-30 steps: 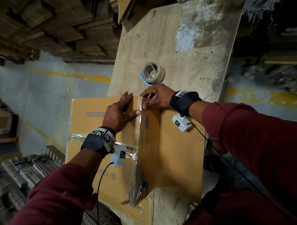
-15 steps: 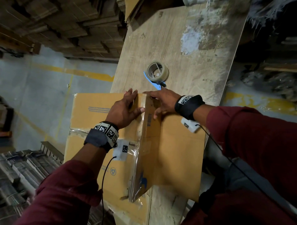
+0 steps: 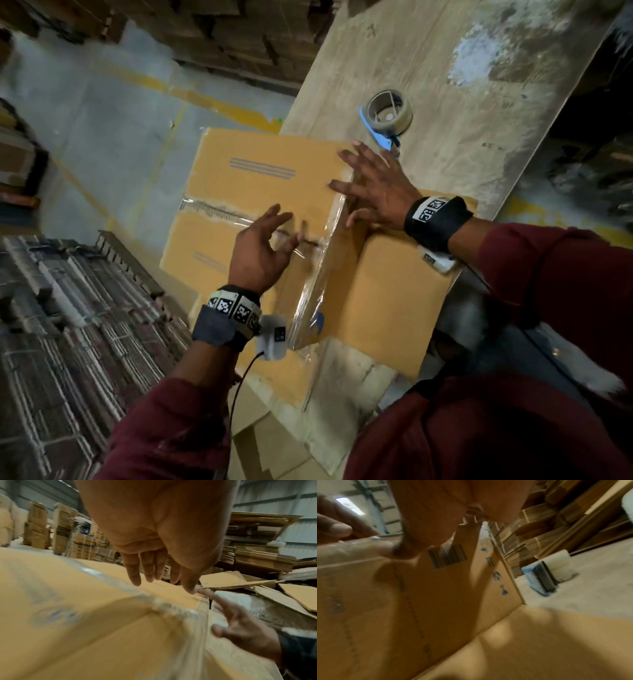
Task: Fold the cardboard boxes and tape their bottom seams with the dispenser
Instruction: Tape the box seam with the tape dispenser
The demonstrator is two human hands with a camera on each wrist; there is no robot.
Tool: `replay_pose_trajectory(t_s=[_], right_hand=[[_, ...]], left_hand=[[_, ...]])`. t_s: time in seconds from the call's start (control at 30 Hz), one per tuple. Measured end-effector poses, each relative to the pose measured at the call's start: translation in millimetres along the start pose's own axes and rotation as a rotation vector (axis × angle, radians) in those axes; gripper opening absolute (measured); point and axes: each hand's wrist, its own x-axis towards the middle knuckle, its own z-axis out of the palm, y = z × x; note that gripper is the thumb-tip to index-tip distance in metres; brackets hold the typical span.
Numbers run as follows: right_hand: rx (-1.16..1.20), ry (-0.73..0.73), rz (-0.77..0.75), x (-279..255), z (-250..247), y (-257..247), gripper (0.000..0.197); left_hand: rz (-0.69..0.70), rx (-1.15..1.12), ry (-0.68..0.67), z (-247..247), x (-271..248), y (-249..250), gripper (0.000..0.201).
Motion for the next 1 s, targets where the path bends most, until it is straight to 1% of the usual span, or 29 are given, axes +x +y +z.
replay_pose_trajectory(t_s=[0.07,0.1,0.13,0.17,0.23,0.3,0.33,0.37,0.4,0.47,0.53,0.57,0.6,0.67,0.73,0.8,0.87,0.93,1.0], right_hand=[[-0.091,-0.048,0.008,0.2,-10.0,-13.6,0.111],[-0.137,-0.055,-0.009,1.7,-11.8,-24.3,0.117],[-0.163,-0.069,-0.048,3.4,-10.1,-36.3,0.117],[-0.174,-0.095,-0.101,4.7,-6.3,-48.5,0.114],[-0.188,-0.163,-0.191,2.2,5.1,-64.8,0.099],[-0.178,-0.199,-0.228,-3.4,13.1,-67.2,0.087],[-0.187,-0.188,-0.243,-5.0,15.0,-65.5,0.084],[-0.208,-0.171,-0.259,-6.1,15.3,-63.5,0.082],[-0.231,-0.156,-0.273,-7.6,15.3,-61.4,0.086],[-0.277,-0.17,-0.268,-10.4,10.7,-60.4,0.106],[-0.276,-0.157,-0.231,-13.4,5.7,-74.2,0.119],[-0.277,-0.147,-0.224,-15.0,6.5,-87.0,0.121],[-0.273,-0.147,-0.231,-16.9,9.8,-102.8,0.119],[-0.281,-0.197,-0.265,-19.5,21.8,-135.7,0.11],[-0.285,-0.278,-0.271,-20.3,34.4,-153.4,0.101],[-0.272,-0.318,-0.298,-22.5,40.1,-153.6,0.095],[-0.299,-0.292,-0.376,-28.0,40.8,-143.7,0.089],[-0.31,-0.241,-0.435,-31.5,37.2,-134.2,0.093],[-0.292,-0.229,-0.423,-31.4,28.8,-139.7,0.1]], left_hand=[[-0.033,-0.033,0.052,9.7,-24.8,-8.4,0.047],[-0.044,-0.033,0.076,14.5,-33.7,-11.0,0.045],[-0.053,-0.033,0.093,18.8,-41.7,-12.7,0.044],[-0.064,-0.044,0.105,21.7,-49.4,-14.2,0.043],[-0.083,-0.086,0.125,23.8,-65.8,-20.4,0.04],[-0.079,-0.097,0.142,18.9,-85.5,-32.0,0.037],[-0.063,-0.085,0.137,15.2,-96.7,-40.5,0.04],[-0.048,-0.065,0.113,11.5,-108.8,-49.7,0.049],[-0.034,-0.039,0.072,9.2,-121.4,-58.8,0.062],[-0.014,0.005,-0.044,9.6,-144.0,-74.5,0.08],[0.007,0.045,-0.153,15.9,-158.1,-83.8,0.084],[0.025,0.076,-0.177,20.6,-161.8,-87.0,0.085],[0.037,0.104,-0.184,25.0,-163.6,-88.7,0.087],[0.04,0.148,-0.164,30.8,-163.2,-91.1,0.095],[0.065,0.21,-0.118,32.4,-162.1,-93.5,0.097],[0.126,0.279,-0.058,35.8,-162.6,-96.0,0.094],[0.179,0.342,-0.014,41.1,-161.8,-96.6,0.093],[0.203,0.391,0.014,47.6,-160.5,-97.4,0.097],[0.212,0.422,0.041,54.9,-160.8,-100.1,0.101]])
